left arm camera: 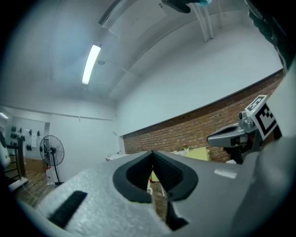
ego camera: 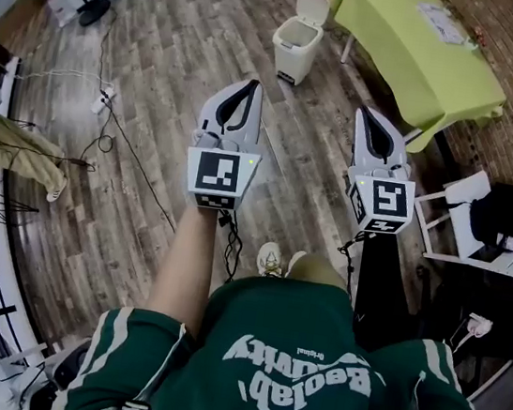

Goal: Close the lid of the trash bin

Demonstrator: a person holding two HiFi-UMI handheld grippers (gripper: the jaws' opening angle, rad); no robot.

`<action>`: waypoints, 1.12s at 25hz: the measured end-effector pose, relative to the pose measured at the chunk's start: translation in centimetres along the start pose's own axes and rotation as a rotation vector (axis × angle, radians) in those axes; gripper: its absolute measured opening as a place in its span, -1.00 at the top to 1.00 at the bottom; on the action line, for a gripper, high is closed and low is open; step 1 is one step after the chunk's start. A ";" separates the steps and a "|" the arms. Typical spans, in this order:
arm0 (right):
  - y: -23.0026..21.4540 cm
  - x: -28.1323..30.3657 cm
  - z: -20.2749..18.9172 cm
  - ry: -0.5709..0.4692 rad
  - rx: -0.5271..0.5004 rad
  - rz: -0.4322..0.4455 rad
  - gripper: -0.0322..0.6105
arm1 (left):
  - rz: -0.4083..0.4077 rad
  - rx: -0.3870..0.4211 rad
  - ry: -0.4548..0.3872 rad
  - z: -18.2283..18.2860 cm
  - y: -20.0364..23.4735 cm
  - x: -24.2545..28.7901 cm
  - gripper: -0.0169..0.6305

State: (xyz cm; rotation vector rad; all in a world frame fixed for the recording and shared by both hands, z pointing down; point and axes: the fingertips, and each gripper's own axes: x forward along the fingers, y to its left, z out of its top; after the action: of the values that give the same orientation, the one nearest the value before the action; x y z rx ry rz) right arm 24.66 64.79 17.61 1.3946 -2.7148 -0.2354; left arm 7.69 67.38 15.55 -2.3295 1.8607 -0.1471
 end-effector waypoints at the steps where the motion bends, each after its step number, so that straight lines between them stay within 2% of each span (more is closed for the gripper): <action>1: 0.1 0.0 0.0 0.000 0.004 -0.002 0.86 | 0.002 -0.003 -0.002 -0.1 0.1 -0.1 0.90; 3: 0.1 0.1 0.0 -0.003 0.007 0.000 0.85 | 0.003 -0.010 -0.013 -0.1 0.3 -0.1 0.75; 5: -0.1 0.3 0.0 -0.006 0.011 0.006 0.85 | 0.001 -0.019 -0.023 0.2 0.4 0.2 0.73; 7: -0.2 0.6 -0.2 -0.004 0.014 0.020 0.38 | -0.004 -0.027 -0.018 0.5 0.3 0.6 0.71; 11: -1.1 1.3 -0.5 -0.009 0.021 0.025 0.45 | -0.005 -0.038 -0.008 0.5 0.3 1.9 0.71; 18: -3.3 5.4 -1.3 -0.026 0.026 0.033 0.45 | 0.009 -0.049 -0.036 -0.6 2.1 5.8 0.71; 28: -7.8 14.9 -3.0 -0.016 0.031 0.064 0.45 | 0.027 -0.060 -0.022 -2.2 5.5 15.2 0.63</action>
State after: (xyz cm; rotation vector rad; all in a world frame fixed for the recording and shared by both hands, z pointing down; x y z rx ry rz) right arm 22.65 47.92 19.23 1.3170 -2.7824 -0.2020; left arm 5.46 51.22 16.44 -2.3329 1.9109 -0.0630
